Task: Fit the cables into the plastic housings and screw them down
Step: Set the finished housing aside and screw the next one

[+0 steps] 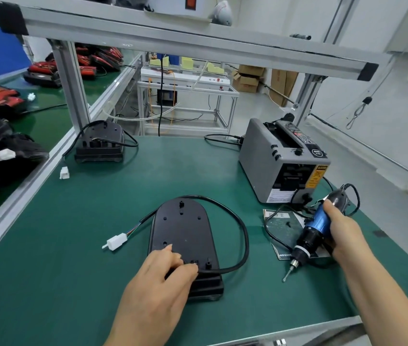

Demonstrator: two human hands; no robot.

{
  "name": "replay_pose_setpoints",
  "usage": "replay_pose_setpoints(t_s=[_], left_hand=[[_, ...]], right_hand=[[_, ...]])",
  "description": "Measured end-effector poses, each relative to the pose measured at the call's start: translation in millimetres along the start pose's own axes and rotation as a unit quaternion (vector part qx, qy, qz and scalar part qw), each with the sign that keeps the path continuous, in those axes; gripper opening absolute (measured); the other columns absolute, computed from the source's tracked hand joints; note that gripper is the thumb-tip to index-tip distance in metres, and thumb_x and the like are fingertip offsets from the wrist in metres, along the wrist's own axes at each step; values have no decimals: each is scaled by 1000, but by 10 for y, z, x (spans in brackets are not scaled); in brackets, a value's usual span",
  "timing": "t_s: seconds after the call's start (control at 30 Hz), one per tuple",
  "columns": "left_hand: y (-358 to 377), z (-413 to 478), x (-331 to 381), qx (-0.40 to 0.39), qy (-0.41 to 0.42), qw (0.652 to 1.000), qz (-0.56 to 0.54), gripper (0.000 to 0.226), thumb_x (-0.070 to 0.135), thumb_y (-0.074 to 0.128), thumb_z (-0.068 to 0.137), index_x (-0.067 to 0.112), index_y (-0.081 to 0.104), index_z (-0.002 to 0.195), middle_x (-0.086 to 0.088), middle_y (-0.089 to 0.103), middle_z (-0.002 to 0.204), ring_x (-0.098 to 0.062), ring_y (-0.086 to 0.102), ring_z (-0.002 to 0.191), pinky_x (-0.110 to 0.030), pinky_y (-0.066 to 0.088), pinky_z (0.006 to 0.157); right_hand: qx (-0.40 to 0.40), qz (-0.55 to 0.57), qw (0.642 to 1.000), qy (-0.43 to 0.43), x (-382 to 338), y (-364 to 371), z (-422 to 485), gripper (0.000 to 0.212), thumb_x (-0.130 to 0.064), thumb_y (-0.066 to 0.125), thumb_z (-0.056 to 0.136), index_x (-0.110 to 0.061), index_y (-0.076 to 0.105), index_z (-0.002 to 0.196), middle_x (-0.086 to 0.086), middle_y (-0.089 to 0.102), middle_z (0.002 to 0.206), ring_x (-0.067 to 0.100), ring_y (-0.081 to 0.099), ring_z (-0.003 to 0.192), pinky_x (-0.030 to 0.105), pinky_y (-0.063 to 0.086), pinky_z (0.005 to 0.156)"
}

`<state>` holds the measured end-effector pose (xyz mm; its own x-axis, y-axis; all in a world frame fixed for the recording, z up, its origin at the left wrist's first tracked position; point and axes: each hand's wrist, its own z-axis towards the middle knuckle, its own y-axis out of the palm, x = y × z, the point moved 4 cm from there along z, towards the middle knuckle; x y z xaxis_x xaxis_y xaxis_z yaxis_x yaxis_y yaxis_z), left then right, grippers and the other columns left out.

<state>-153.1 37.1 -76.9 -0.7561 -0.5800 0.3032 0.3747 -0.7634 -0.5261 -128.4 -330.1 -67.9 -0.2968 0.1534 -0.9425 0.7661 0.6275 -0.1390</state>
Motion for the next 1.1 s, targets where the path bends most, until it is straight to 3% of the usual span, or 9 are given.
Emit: replay_pose_setpoints(t_s=[0.1,0.17,0.37,0.53,0.8,0.87,0.97,1.03,1.1], left_hand=[[0,3,9,1,1,1000,-1,9,16,55,84,21,54,92,4,40,84,-21,56,72,-32,50,91],[-5,4,7,1,1,1000,-3,9,15,55,84,21,54,91,4,40,84,-22,56,72,-32,50,91],[15,-3,-10,-5,5,1000,-2,10,15,55,85,21,54,92,4,39,84,-20,55,73,-30,50,93],[8,-17,-12,-8,4,1000,2,10,14,56,84,21,54,92,4,40,84,-19,54,75,-26,48,95],[-3,8,-2,-11,10,1000,-1,10,14,57,85,20,55,92,3,41,84,-18,52,75,-24,45,97],[-7,13,-3,-15,10,1000,0,10,14,57,85,20,54,92,3,41,84,-19,53,74,-24,47,94],[-16,17,0,-26,8,1000,0,12,12,58,83,20,54,90,3,40,82,-21,54,70,-27,52,85],[-29,29,5,-37,0,999,1,11,13,58,83,20,54,90,3,40,83,-21,55,70,-32,57,74],[-36,43,8,-44,-6,999,-1,10,13,58,84,20,55,91,3,40,83,-21,55,70,-34,57,64]], right_hand=[[-2,-66,998,-4,-4,-34,56,42,-52,60,85,-10,55,84,14,61,78,29,59,63,36,52,57],[-7,-109,994,-13,-22,-54,87,43,-51,60,85,-9,54,88,13,61,77,27,57,62,31,46,52],[-36,-208,977,-20,-56,-95,184,47,-52,62,83,-9,53,99,12,62,89,29,57,86,38,41,77],[-13,-295,955,-38,-64,-75,208,50,-50,62,83,0,57,83,14,58,77,27,52,68,33,39,62],[-1,-278,959,-52,-21,-98,177,49,-47,62,85,2,55,86,15,54,73,27,51,62,35,47,62],[2,-271,960,-67,-18,-118,127,55,-48,61,86,5,55,100,12,54,73,28,53,63,36,49,62],[63,-323,933,-143,-61,-158,-34,63,-48,58,87,-5,44,131,10,60,97,34,58,91,40,43,72],[97,-312,905,-273,-158,-124,-248,39,-40,57,89,-16,53,120,4,59,96,28,54,98,39,40,73],[84,-268,888,-365,-233,2,-547,17,-32,58,90,-27,57,106,-2,57,94,19,54,90,36,39,73]])
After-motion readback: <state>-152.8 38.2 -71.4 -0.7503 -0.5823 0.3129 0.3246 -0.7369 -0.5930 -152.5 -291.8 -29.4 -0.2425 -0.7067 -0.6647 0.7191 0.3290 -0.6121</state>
